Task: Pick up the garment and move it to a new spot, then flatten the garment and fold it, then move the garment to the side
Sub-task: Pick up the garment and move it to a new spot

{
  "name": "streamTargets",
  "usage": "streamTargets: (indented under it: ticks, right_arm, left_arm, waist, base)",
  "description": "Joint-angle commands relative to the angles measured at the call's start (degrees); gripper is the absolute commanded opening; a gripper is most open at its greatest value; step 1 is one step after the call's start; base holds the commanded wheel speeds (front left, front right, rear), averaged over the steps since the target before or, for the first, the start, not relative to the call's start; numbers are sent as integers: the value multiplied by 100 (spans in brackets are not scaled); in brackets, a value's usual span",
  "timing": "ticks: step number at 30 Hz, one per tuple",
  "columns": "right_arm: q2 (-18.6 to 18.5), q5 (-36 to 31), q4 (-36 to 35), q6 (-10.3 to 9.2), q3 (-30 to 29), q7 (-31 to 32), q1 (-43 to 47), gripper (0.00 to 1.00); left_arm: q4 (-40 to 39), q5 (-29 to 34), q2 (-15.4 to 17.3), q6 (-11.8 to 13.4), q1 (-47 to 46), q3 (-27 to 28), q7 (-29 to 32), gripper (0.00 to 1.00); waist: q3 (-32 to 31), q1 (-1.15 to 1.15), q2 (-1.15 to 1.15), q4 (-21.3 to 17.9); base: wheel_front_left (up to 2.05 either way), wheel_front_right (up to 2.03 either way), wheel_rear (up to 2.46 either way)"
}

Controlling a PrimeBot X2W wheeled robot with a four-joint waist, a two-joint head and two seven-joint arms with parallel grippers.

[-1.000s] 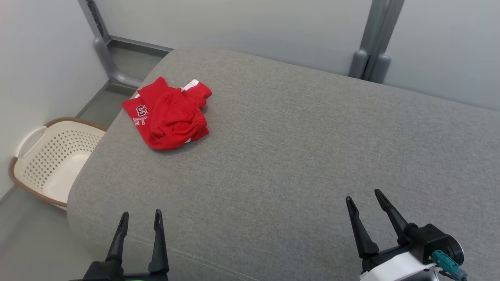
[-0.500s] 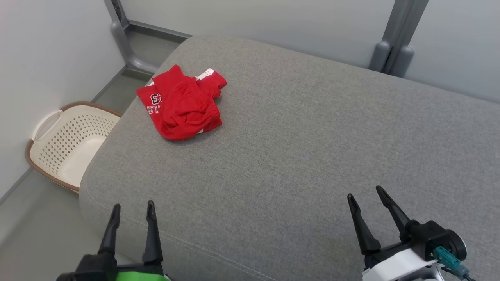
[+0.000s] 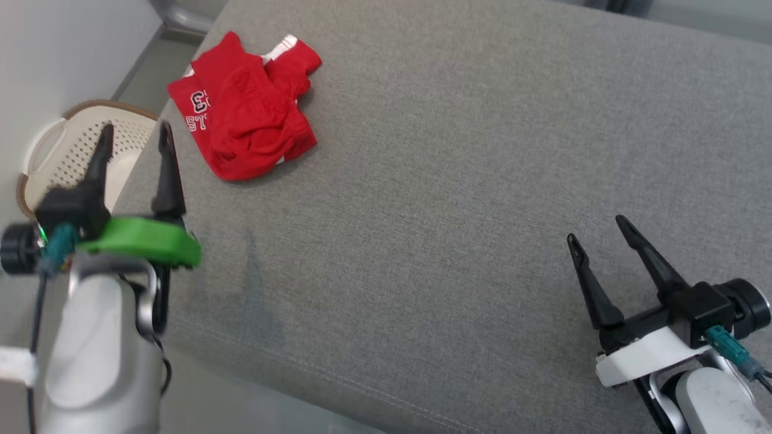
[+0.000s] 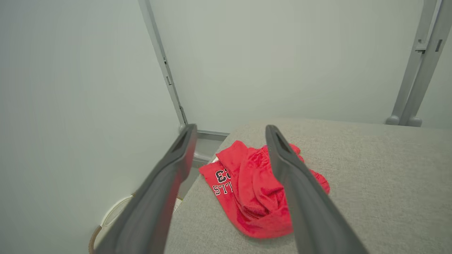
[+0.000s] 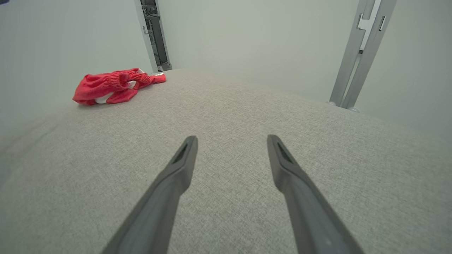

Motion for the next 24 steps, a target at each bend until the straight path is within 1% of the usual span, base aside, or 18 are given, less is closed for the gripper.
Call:
streamTargets:
  ticks: [1,5,8,11,13,15,17,18,20,24]
  right_arm:
    - [-111,-39,-52,0,-24,-15,-144,100]
    - [-288,-96,-175,0,-63,-15,-317,100]
    - [-396,-78,-270,0,-96,-15,-415,100]
    - [-475,-101,-369,0,-134,-15,-507,100]
    - [-478,-107,-428,0,-173,-14,-537,100]
    - [-493,-128,-467,0,-170,-13,-550,100]
    - [-484,-140,-494,-1,-188,-10,-565,100]
    - [-471,-126,-497,-1,-213,-4,-558,100]
    - [-471,-152,-487,-4,-280,1,-536,100]
    - [-439,-179,-464,-8,-377,33,-505,100]
  left_arm:
    - [288,8,155,-90,-566,-33,237,100]
    - [1230,-147,496,-226,-1811,-71,991,100]
    - [1947,-515,571,-311,-2554,-14,1592,100]
    - [2574,-1081,631,-363,-3171,-7,2193,100]
    - [2682,-1719,547,-373,-3443,-326,2623,100]
    - [2742,-2158,883,-361,-3600,-603,2967,100]
    - [2821,-2523,1085,-359,-3721,-799,3210,100]
    - [2887,-2583,1175,-359,-3786,-880,3285,100]
    - [3103,-2513,1417,-360,-3957,-1030,3326,100]
    - [3642,-2413,1554,-361,-4167,-1257,3487,100]
  waist:
    - [785,0,0,-265]
    - [1163,0,0,-452]
    - [1410,0,0,-606]
    - [1649,0,0,-796]
    - [1789,0,0,-907]
    - [1942,0,0,-1010]
    - [2076,0,0,-1114]
    - [2132,0,0,-1155]
    - [2265,0,0,-1224]
    - [2448,0,0,-1311]
  base:
    - [0,0,0]
    - [0,0,0]
    - [0,0,0]
    - [0,0,0]
    - [0,0,0]
    - [0,0,0]
    - [0,0,0]
    - [0,0,0]
    - [0,0,0]
    - [0,0,0]
